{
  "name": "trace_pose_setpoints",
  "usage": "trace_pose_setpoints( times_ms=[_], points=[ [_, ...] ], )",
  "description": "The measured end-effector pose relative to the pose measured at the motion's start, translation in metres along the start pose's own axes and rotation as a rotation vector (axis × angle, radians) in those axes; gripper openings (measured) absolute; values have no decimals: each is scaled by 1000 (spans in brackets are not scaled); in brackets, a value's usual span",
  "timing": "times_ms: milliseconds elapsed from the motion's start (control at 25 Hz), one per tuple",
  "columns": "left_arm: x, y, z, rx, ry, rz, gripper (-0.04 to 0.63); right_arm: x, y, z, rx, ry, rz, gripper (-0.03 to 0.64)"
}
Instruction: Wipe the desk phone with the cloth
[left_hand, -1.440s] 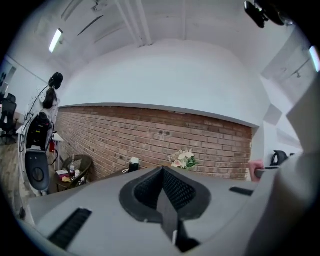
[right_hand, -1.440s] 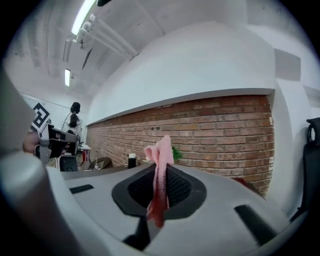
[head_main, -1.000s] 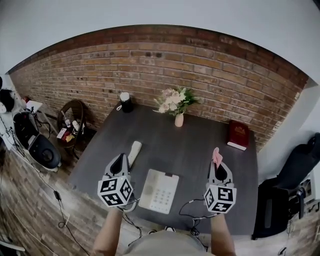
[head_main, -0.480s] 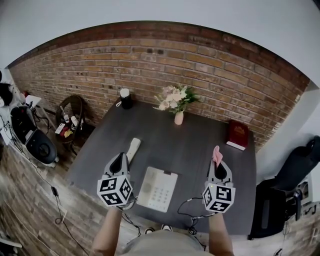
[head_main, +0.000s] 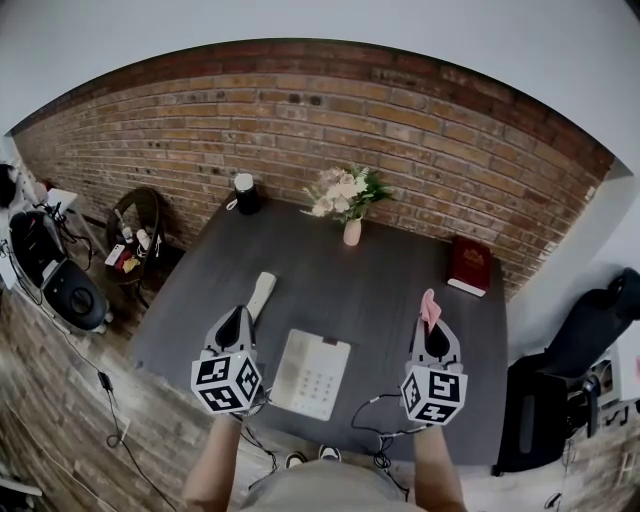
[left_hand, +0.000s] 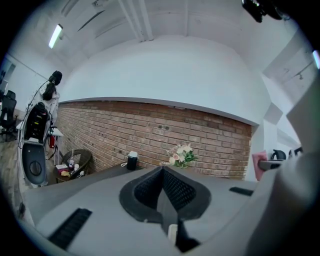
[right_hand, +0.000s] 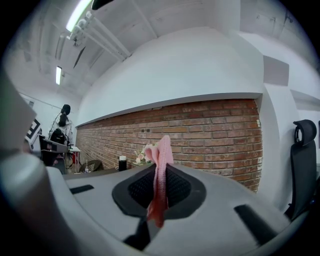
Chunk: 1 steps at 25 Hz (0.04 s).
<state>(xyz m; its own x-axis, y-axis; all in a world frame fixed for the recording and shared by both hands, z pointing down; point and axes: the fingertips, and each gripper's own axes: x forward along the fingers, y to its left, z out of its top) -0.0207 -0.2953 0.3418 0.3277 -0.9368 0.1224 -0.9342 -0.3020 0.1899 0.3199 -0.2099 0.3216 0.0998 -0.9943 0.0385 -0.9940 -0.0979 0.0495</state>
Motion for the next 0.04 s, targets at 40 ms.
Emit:
trace_pose_setpoints(
  times_ms=[40],
  points=[
    [-1, 0, 0, 1, 0, 0, 3, -1, 0, 0, 1, -1, 0, 17]
  ],
)
